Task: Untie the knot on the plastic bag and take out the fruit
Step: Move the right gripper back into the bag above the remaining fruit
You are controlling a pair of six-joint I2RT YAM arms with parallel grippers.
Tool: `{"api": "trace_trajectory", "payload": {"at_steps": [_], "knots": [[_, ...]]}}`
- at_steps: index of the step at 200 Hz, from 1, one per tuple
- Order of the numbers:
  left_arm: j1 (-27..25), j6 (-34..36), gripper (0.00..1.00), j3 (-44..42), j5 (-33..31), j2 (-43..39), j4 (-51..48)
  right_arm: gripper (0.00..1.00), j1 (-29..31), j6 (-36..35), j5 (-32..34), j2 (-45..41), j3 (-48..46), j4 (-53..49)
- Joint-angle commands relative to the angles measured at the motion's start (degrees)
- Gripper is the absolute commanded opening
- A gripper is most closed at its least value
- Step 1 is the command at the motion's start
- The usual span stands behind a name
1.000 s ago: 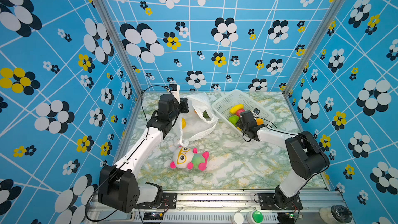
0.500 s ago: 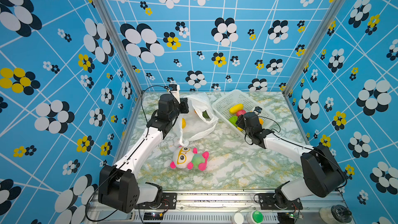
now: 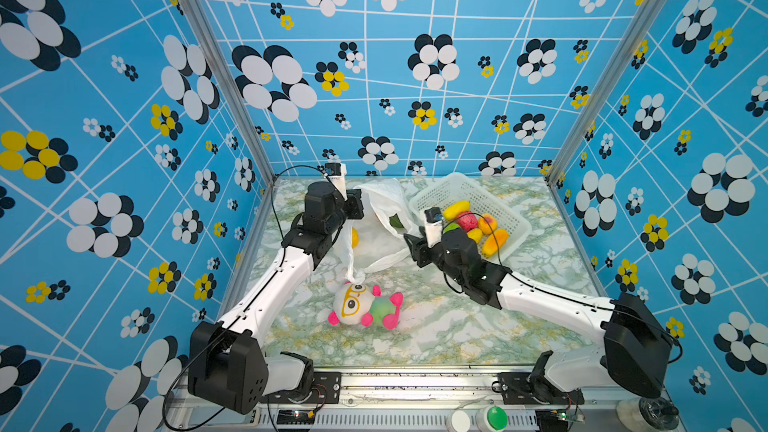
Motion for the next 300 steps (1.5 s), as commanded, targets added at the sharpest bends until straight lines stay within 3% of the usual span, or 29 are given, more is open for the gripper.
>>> {"api": "trace_trajectory", "payload": {"at_steps": [1, 25, 46, 81, 146, 225, 300], "knots": [[-0.21, 0.85, 0.0, -0.68, 0.22, -1.81, -0.64, 0.46, 5.34, -13.51, 0.11, 7.34, 6.03, -3.16], [-0.25, 0.93, 0.0, -1.23, -0.13, -2.9, -0.7, 0.33, 6.42, -13.56, 3.71, 16.11, 13.89, -7.57], [-0.21, 0.95, 0.0, -1.69, -0.3, -3.89, -0.78, 0.28, 6.39, -13.32, 5.93, 21.71, 18.19, -8.93], [-0.25, 0.82, 0.0, -2.09, -0.18, -4.73, -0.76, 0.27, 5.52, -12.26, 8.22, 26.67, 20.04, -7.76], [-0.23, 0.64, 0.0, -2.33, 0.4, -5.43, -0.59, 0.29, 1.99, -7.93, 13.54, 35.36, 27.76, -13.46], [-1.28, 1.82, 0.0, -1.12, 4.0, -5.47, -1.38, 0.3, 1.63, -6.27, 19.52, 47.92, 44.79, -25.61], [-5.56, 5.77, 0.0, -0.98, 3.39, -6.6, -1.87, 0.49, -0.62, -2.1, 26.79, 58.49, 64.46, -42.84]]}}
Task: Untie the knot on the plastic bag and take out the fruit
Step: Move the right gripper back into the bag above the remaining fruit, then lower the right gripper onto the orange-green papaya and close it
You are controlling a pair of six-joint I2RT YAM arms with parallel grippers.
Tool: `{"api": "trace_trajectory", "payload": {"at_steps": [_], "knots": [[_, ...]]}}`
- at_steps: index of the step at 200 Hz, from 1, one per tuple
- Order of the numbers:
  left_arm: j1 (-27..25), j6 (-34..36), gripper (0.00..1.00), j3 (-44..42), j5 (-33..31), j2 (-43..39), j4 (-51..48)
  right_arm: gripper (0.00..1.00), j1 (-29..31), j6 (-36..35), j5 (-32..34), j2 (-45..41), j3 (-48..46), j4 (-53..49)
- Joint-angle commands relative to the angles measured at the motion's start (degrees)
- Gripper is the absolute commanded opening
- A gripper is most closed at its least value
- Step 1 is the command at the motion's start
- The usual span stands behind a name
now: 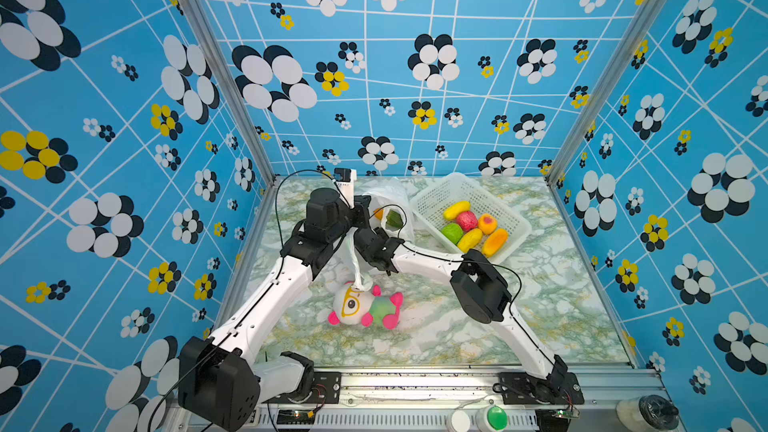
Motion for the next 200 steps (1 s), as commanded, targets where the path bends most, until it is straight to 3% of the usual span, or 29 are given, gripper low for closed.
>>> {"api": "trace_trajectory", "payload": {"at_steps": [1, 52, 101, 159, 200], "knots": [[-1.19, 2.52, 0.0, 0.86, 0.35, -2.07, -0.18, 0.49, -1.62, 2.92, 5.51, 2.79, 5.75, -9.55], [-1.62, 2.99, 0.0, -0.23, 0.21, -3.39, 0.89, 0.68, -3.67, 3.06, 9.14, 6.31, 12.28, -17.03], [-2.3, 3.51, 0.0, -0.67, 1.8, -3.92, 1.61, 0.74, -5.28, -1.0, 10.52, 8.29, 15.75, -19.72], [-2.65, 3.86, 0.0, -0.78, 2.28, -3.97, 1.91, 0.96, -5.32, -8.22, 8.26, 9.72, 17.68, -18.51], [-2.65, 3.95, 0.0, -0.66, 1.94, -3.75, 1.76, 0.99, -3.49, -13.8, 6.32, 9.59, 16.48, -15.66]]}}
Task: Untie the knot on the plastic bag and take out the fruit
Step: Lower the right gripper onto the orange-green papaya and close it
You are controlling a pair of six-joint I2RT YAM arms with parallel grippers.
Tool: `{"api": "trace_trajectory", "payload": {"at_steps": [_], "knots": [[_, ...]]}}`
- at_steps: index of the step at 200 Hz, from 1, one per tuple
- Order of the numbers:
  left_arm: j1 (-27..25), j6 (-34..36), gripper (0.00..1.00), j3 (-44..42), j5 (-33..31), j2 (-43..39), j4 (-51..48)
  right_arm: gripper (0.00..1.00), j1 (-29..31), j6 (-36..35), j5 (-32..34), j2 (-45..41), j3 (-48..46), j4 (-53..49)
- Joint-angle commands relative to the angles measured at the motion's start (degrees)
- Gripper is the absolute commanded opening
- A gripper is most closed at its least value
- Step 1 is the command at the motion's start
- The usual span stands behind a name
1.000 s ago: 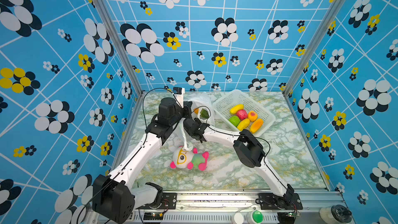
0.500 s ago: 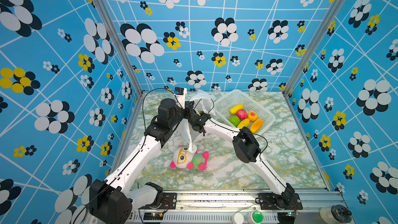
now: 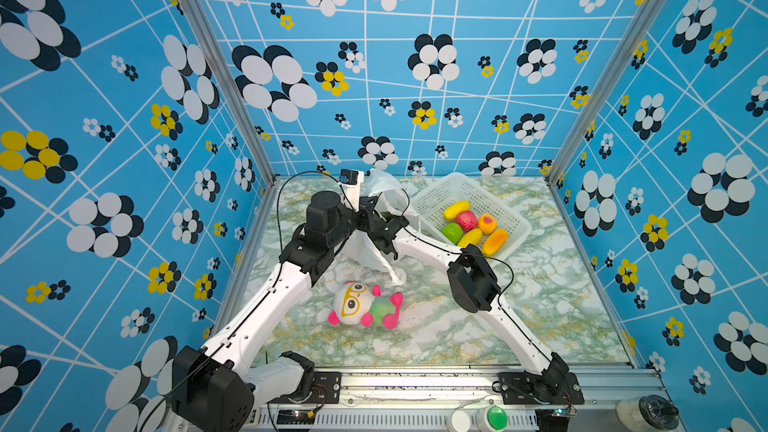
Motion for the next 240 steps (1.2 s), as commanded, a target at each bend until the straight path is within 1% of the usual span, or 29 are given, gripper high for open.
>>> {"api": "trace_trajectory", "payload": {"at_steps": [1, 23, 70, 103, 134, 141, 144, 151, 209, 240], "knots": [[-0.36, 1.18, 0.0, -0.31, 0.67, -1.18, 1.33, 0.99, 1.56, -4.99, -1.28, 1.07, -0.17, 1.94], [-0.39, 1.22, 0.0, -0.23, 0.58, -1.14, 1.3, 0.99, 2.76, -7.48, -1.68, 1.68, 0.1, 3.66], [-0.35, 1.18, 0.0, -0.31, 0.49, -1.29, 1.27, 0.99, 1.99, -7.63, -3.06, 6.93, 9.01, -0.67], [-0.36, 1.17, 0.0, -0.55, 0.55, -1.65, 1.45, 0.99, -0.18, -4.78, -3.51, 11.04, 16.65, -7.64], [-0.34, 1.04, 0.0, -0.75, 0.5, -1.87, 1.73, 0.98, -2.0, -1.89, -4.45, 10.6, 16.66, -10.98], [-0.36, 1.0, 0.0, -0.75, 0.58, -1.89, 1.74, 0.96, -2.19, -1.57, -4.44, 10.38, 16.34, -11.31], [-0.33, 1.0, 0.0, -0.8, 0.57, -1.89, 1.75, 0.95, -2.26, -1.46, -5.91, 10.24, 16.12, -11.38], [-0.38, 1.01, 0.0, -0.76, 0.64, -1.89, 1.77, 0.92, -2.36, -1.34, -6.51, 10.08, 15.66, -11.48], [-0.36, 1.0, 0.0, -0.93, 0.55, -2.13, 1.76, 0.59, -2.34, -1.0, -8.59, 9.28, 14.83, -11.68], [-0.33, 1.0, 0.0, -0.96, 0.44, -2.07, 1.79, 0.48, -2.1, 0.43, -8.6, 6.67, 12.97, -10.84]]}}
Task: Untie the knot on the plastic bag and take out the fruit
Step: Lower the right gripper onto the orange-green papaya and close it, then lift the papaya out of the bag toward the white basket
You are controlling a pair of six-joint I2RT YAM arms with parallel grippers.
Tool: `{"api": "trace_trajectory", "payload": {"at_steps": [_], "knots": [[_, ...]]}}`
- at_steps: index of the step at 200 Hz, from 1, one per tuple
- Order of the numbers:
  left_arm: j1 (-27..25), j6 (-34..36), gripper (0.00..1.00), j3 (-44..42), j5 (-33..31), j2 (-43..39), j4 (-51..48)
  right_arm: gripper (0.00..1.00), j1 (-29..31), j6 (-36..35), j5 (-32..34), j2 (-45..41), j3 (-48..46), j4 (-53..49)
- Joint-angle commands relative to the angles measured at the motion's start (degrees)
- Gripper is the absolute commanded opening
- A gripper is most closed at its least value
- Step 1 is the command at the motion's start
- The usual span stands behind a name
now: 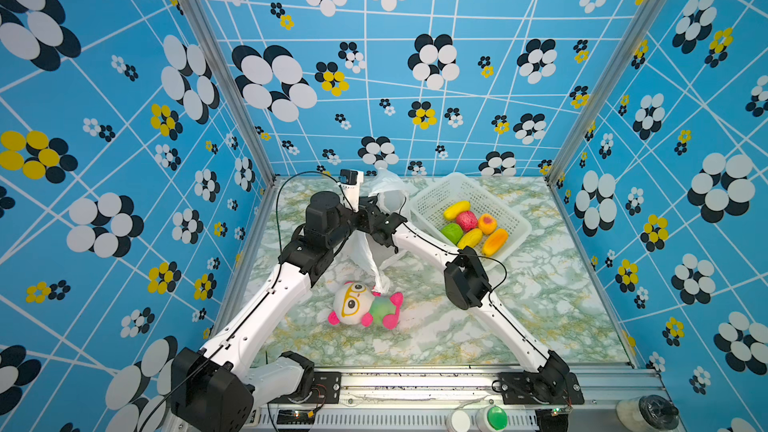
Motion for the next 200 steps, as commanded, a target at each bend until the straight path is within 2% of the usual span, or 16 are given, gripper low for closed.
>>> {"api": "trace_trajectory", "payload": {"at_steps": [1, 52, 105, 125, 164, 200], "knots": [[-0.33, 1.04, 0.0, -0.79, 0.44, -1.65, 1.75, 0.47, 0.26, 1.87, -1.36, -2.74, -2.7, -1.76], [-0.36, 1.09, 0.0, -0.91, -0.41, -1.65, 1.94, 0.32, 2.53, 6.39, -0.75, -13.89, -14.88, 4.75], [-0.33, 0.57, 0.0, -1.27, -5.61, -1.11, 2.34, 0.21, 5.34, 12.71, -1.07, -24.07, -26.54, 9.89], [-0.25, 0.26, 0.0, -1.44, -7.51, -0.82, 2.45, 0.21, 5.42, 14.59, -3.46, -26.38, -29.36, 11.06], [0.61, -1.57, 0.0, -1.1, -12.09, -0.43, 1.26, 0.16, 5.43, 13.97, -9.26, -28.14, -33.06, 12.5], [5.02, -5.84, 0.0, -1.74, -8.99, -0.23, 1.46, 0.16, 5.43, 12.17, -11.26, -34.88, -45.79, 23.02]]}}
